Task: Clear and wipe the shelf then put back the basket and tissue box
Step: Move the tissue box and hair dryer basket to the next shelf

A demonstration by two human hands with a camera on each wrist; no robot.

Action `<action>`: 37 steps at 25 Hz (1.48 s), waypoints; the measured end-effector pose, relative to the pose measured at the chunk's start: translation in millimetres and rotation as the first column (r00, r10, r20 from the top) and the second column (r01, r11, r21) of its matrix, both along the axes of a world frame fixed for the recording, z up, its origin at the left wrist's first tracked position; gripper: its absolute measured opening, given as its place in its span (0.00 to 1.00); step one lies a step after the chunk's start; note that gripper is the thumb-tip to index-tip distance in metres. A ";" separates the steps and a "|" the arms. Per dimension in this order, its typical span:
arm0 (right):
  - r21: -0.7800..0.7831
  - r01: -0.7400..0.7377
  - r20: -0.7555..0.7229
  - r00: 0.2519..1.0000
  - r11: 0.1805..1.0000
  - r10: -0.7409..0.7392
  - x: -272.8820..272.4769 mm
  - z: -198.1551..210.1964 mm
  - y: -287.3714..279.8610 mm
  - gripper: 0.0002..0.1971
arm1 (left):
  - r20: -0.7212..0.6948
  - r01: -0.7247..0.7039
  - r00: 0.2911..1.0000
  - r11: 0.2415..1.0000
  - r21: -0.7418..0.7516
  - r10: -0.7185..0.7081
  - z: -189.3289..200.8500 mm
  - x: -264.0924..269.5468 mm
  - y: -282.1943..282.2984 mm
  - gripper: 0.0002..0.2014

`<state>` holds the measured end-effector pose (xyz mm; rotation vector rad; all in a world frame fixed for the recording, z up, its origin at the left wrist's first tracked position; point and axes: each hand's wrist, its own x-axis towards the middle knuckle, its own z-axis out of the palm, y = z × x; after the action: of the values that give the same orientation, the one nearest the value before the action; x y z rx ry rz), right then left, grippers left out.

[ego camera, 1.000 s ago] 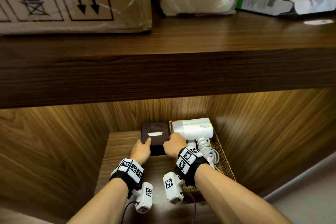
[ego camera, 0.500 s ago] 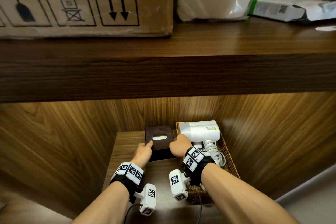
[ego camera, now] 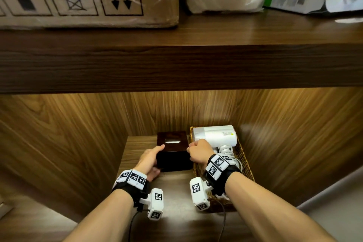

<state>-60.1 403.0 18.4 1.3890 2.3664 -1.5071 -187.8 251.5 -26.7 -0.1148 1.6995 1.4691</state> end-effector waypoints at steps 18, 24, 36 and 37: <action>-0.488 -0.007 -0.186 0.978 0.873 -0.096 102.6 77.2 -88.0 0.22 | -0.098 0.092 0.993 0.934 0.345 -0.061 92.7 102.7 -167.4 0.12; -0.413 0.111 -0.068 0.986 0.904 -0.152 135.3 49.7 -134.7 0.23 | -0.046 0.246 0.969 0.937 0.246 -0.243 66.4 127.2 -297.6 0.11; -0.292 0.274 0.178 0.957 0.917 -0.229 144.9 14.2 -127.4 0.15 | -0.019 -0.028 0.999 0.998 0.060 0.030 47.2 35.3 -479.4 0.05; -0.304 0.287 0.184 0.953 0.908 -0.240 141.0 9.3 -122.6 0.16 | -0.020 -0.076 0.997 0.994 0.081 0.078 48.3 27.1 -482.5 0.04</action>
<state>80.9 280.4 27.7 1.7103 1.7959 -1.6983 -160.7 -231.0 21.5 -0.1214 1.6676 1.5992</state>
